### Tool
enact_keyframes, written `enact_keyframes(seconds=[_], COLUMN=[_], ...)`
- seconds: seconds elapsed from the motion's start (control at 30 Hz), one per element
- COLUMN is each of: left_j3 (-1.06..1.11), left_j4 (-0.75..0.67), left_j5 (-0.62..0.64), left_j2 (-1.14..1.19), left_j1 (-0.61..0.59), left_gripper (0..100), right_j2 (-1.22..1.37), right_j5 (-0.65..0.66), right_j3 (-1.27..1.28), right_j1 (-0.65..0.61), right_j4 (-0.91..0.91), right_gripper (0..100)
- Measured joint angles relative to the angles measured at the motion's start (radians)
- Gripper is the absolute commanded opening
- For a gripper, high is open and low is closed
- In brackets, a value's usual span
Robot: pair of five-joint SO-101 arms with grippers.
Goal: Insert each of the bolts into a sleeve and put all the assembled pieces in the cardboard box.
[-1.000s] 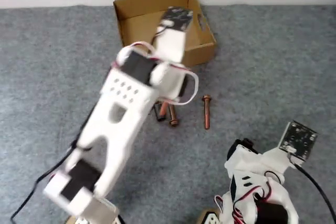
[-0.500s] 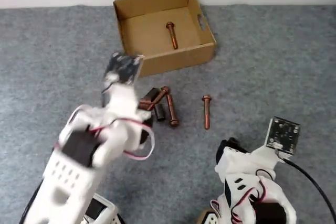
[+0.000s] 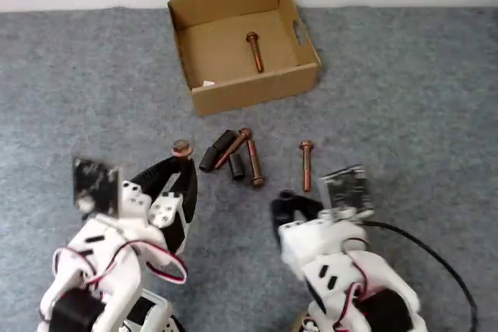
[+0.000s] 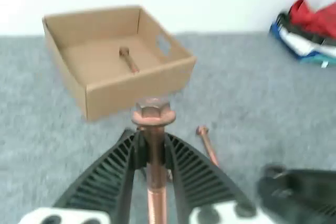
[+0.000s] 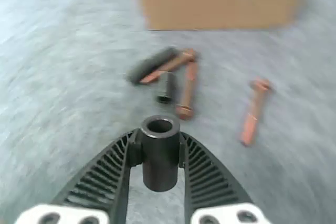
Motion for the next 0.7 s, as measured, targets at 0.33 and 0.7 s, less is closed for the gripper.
enact_keyframes(seconds=[0.33,0.7], left_j3=[0.086,0.061], left_j4=[-0.06,-0.063], left_j5=[0.1,0.198], left_j2=[-0.232,-0.233], left_j1=[0.0,0.123], left_gripper=[0,0], right_j2=[0.011,0.012], right_j5=[0.23,0.31], right_j3=[0.115,0.135], right_j1=[-0.272,-0.356], right_j4=[-0.249,-0.411], right_gripper=[0.7,0.7])
